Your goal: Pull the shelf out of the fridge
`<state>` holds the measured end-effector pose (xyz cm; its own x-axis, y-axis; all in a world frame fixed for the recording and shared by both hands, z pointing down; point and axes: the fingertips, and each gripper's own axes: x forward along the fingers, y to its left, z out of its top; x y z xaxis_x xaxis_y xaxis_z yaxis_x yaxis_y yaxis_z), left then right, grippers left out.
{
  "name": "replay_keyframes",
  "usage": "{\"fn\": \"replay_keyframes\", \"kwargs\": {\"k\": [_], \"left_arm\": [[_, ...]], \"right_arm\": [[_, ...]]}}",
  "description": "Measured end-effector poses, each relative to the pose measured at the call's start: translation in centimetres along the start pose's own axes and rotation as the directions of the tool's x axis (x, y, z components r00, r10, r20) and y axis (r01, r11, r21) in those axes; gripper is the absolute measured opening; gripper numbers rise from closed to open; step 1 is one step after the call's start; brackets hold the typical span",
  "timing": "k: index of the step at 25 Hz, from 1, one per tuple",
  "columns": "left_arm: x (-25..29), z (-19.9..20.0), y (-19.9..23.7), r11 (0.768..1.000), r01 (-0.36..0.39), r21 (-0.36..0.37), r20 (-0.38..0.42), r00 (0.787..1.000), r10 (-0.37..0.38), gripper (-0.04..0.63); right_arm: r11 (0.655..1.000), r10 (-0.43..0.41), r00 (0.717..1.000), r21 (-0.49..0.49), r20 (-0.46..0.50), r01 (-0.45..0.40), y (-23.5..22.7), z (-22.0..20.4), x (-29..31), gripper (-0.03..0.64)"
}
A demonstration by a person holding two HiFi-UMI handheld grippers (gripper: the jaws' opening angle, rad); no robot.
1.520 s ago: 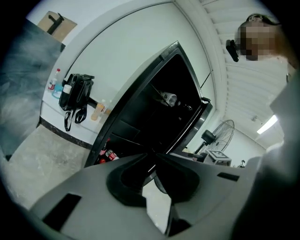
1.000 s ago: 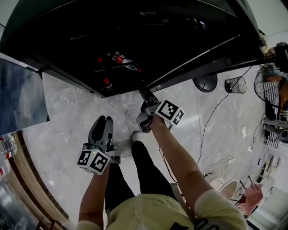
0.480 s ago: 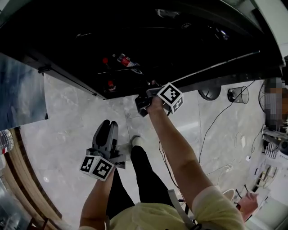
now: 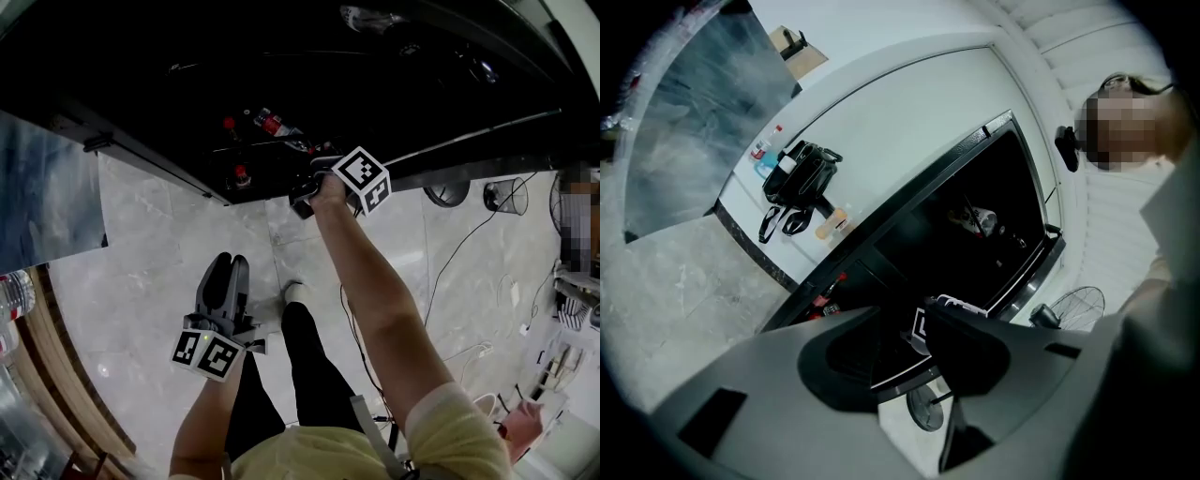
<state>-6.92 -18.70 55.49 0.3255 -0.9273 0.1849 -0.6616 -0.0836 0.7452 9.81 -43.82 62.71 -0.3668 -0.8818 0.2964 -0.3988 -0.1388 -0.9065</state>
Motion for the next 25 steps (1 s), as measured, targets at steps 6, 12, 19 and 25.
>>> {"fn": "replay_keyframes", "kwargs": {"k": [6, 12, 19, 25], "left_arm": [[0.3, -0.2, -0.1, 1.000, 0.014, -0.006, -0.010, 1.000, -0.014, 0.130], [1.3, -0.9, -0.6, 0.999, 0.038, -0.024, -0.034, 0.999, -0.038, 0.130], [3.4, -0.4, -0.3, 0.999, 0.048, -0.021, -0.035, 0.998, -0.049, 0.130], [5.3, 0.4, 0.5, 0.999, 0.042, -0.011, -0.026, 0.999, -0.042, 0.130]], "right_arm": [[1.000, -0.022, 1.000, 0.015, -0.011, 0.022, -0.6, 0.2, 0.2, 0.091], [1.000, 0.013, 1.000, 0.028, -0.010, -0.012, -0.7, -0.3, -0.9, 0.081], [0.999, 0.010, 1.000, 0.037, -0.015, -0.009, -1.1, -0.8, -2.5, 0.080], [0.998, -0.003, 1.000, 0.059, -0.010, 0.004, -1.4, -1.1, -3.4, 0.080]]}}
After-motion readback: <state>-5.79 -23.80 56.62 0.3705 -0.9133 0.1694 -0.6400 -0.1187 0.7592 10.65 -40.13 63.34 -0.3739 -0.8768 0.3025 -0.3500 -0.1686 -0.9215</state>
